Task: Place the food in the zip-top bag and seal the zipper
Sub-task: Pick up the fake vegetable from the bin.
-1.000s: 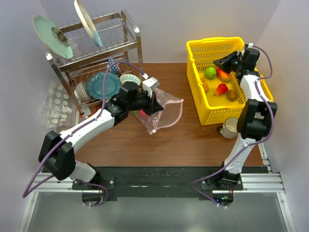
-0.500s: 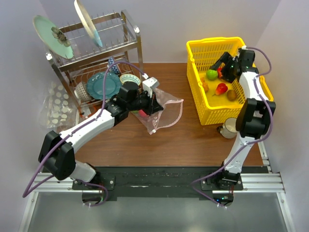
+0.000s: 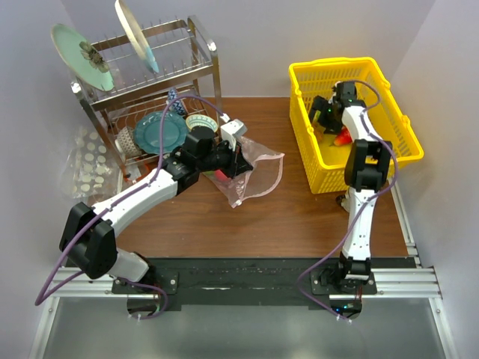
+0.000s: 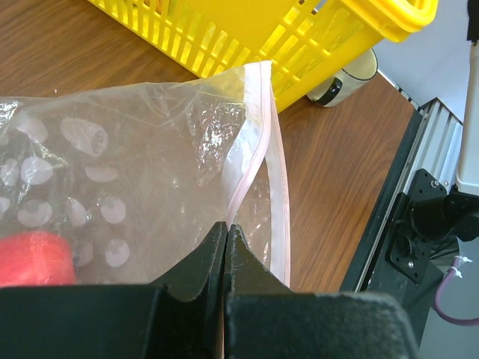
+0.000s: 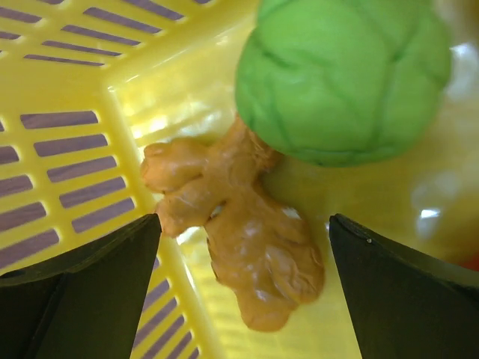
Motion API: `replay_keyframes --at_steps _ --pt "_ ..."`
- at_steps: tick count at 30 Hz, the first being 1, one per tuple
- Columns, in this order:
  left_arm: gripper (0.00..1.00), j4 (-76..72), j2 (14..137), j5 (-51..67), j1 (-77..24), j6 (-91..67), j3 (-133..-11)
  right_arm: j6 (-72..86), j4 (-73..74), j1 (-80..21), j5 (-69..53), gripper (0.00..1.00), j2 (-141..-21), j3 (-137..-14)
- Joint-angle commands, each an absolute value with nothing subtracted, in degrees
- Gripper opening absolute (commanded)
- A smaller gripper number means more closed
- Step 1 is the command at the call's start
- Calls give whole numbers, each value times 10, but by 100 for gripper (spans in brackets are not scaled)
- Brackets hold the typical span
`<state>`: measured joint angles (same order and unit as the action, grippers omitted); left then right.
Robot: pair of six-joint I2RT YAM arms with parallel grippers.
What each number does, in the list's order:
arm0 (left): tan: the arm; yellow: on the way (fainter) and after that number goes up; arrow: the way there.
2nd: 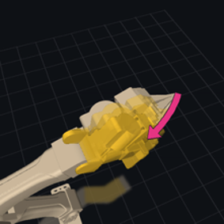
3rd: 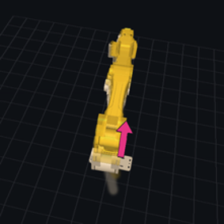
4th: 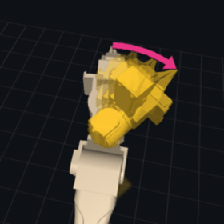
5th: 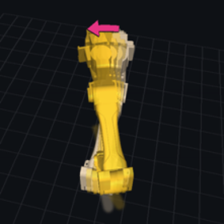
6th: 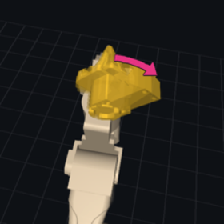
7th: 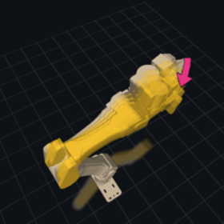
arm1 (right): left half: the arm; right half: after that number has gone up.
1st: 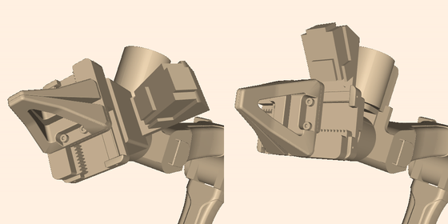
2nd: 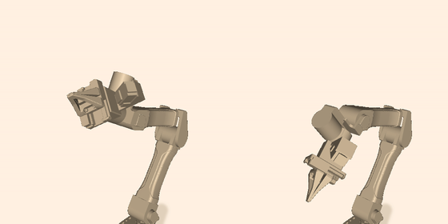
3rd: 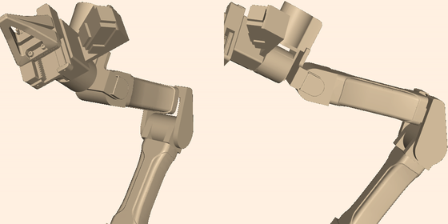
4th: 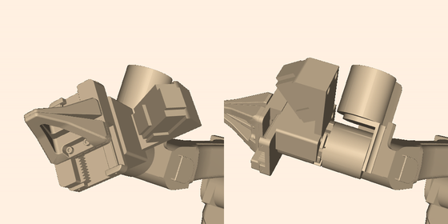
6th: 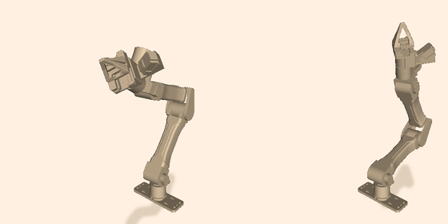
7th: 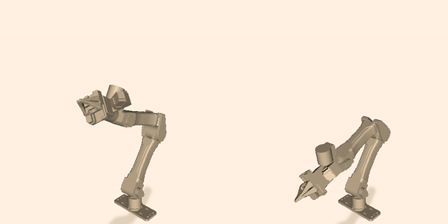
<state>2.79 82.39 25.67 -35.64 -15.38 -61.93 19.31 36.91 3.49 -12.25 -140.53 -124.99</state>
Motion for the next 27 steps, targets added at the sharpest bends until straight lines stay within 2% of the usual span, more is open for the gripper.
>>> replay_keyframes --at_steps 1,11,14,15,18,24,27 --pt "0 22 820 249 -352 -139 -639 155 423 13 -80 98 -1439 -1276" --pt "0 23 824 250 -352 -139 -642 118 469 -30 156 93 -1408 -1212" --pt "0 23 824 252 -352 -139 -642 117 475 -30 191 83 -1408 -1208" --pt "0 23 824 253 -352 -139 -642 118 474 -31 199 76 -1406 -1207" --pt "0 23 822 253 -352 -139 -642 124 461 -31 226 64 -1389 -1198" --pt "0 24 818 252 -352 -139 -642 135 418 -25 220 28 -1304 -1165" --pt "0 25 815 251 -352 -139 -641 141 406 -20 209 23 -1269 -1151"
